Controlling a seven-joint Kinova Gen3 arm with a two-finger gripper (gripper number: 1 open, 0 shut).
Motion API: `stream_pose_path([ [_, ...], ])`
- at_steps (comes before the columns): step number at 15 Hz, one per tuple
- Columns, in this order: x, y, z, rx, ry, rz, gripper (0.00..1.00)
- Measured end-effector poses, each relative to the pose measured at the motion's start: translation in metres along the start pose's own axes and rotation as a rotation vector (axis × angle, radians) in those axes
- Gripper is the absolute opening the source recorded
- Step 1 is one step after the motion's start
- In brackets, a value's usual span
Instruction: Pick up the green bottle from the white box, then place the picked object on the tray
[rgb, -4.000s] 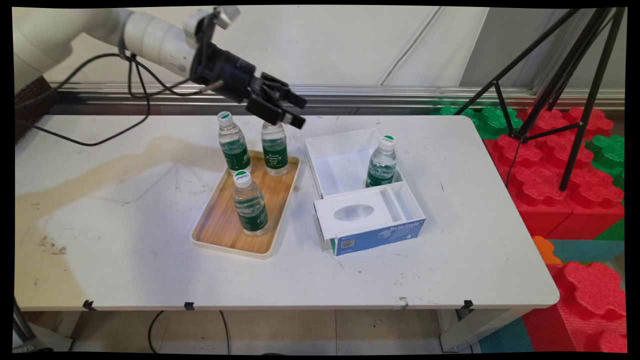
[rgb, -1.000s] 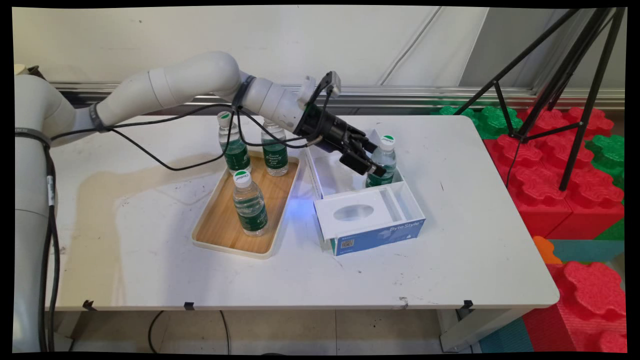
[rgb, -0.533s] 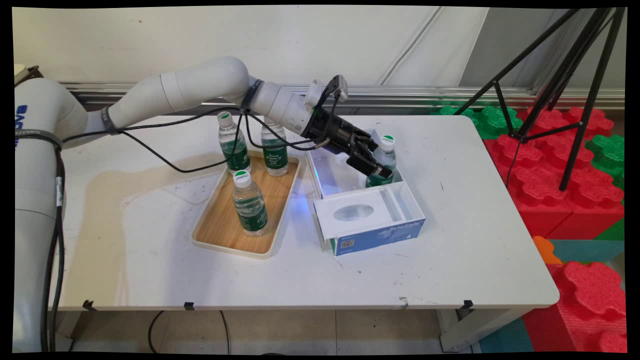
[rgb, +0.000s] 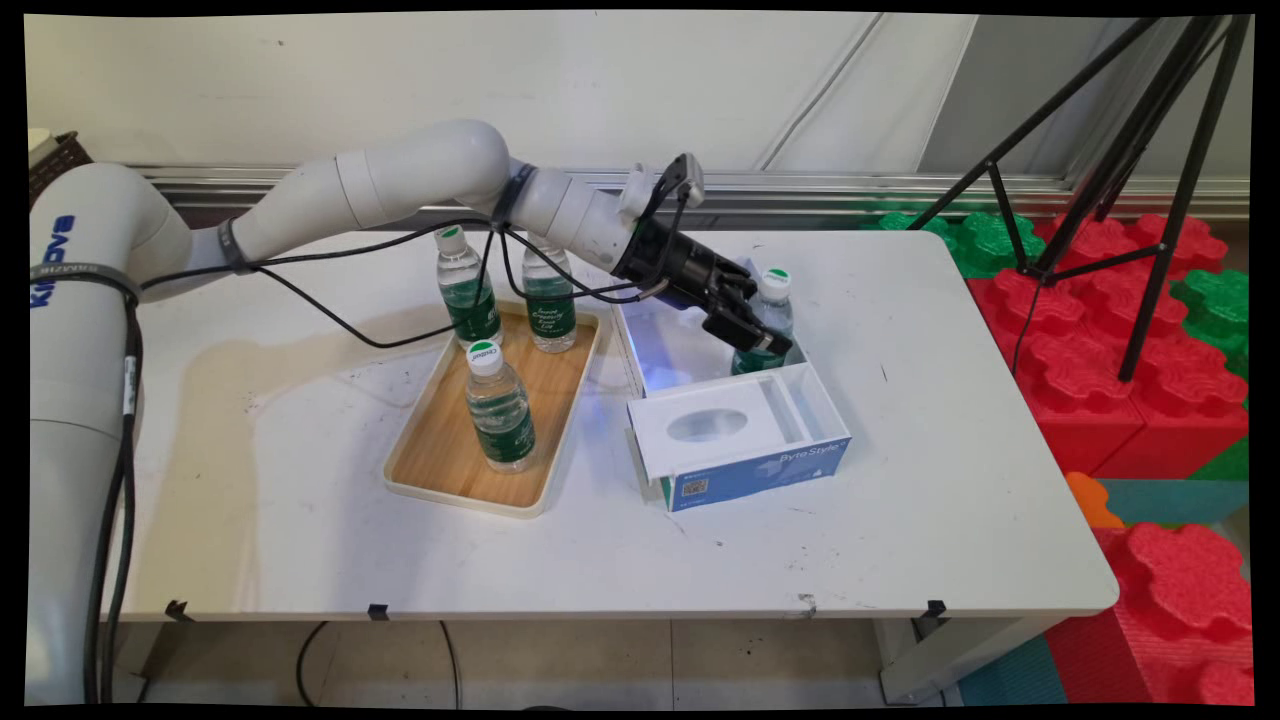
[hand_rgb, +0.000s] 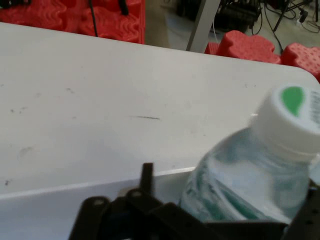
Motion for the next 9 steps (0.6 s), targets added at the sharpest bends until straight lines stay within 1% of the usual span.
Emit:
stream_pose_path([
  [1, -0.0001, -0.0002, 0.0007, 0.0, 0.003, 0.002, 0.0],
  [9, -0.0025, 0.0009, 0.0007, -0.014, 0.014, 0.007, 0.0],
])
